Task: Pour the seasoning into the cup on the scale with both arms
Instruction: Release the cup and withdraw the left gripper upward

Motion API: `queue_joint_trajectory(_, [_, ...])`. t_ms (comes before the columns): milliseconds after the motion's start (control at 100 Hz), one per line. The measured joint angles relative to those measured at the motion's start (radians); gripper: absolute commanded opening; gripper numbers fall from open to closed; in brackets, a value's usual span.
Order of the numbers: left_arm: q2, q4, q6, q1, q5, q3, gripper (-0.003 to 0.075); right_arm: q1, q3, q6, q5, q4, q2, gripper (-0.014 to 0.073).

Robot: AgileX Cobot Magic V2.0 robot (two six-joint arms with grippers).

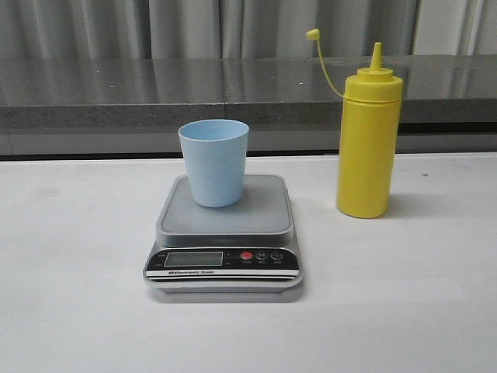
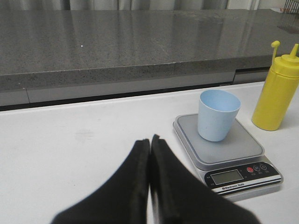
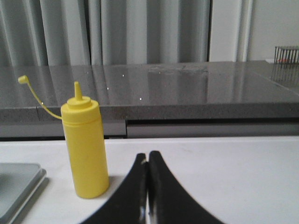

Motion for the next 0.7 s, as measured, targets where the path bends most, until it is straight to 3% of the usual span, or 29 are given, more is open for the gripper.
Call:
queue_joint_trajectory(270, [0.000, 0.000, 0.000, 0.000, 0.000, 0.000, -0.0020, 0.000, -0.228, 0.000, 0.235, 0.000, 0.198, -0.0068])
queue_joint_trajectory(470, [0.000, 0.000, 0.000, 0.000, 0.000, 0.000, -0.0020, 0.000, -0.333, 0.000, 0.276, 0.003, 0.439, -0.0047])
queue_joint_trajectory(560, [0.000, 0.000, 0.000, 0.000, 0.000, 0.000, -0.0020, 0.000, -0.354, 0.000, 0.253, 0.011, 0.533, 0.0083])
queue_joint_trajectory(700, [0.000, 0.000, 0.000, 0.000, 0.000, 0.000, -0.0020, 0.000, -0.357, 0.000, 0.147, 0.011, 0.646, 0.0442])
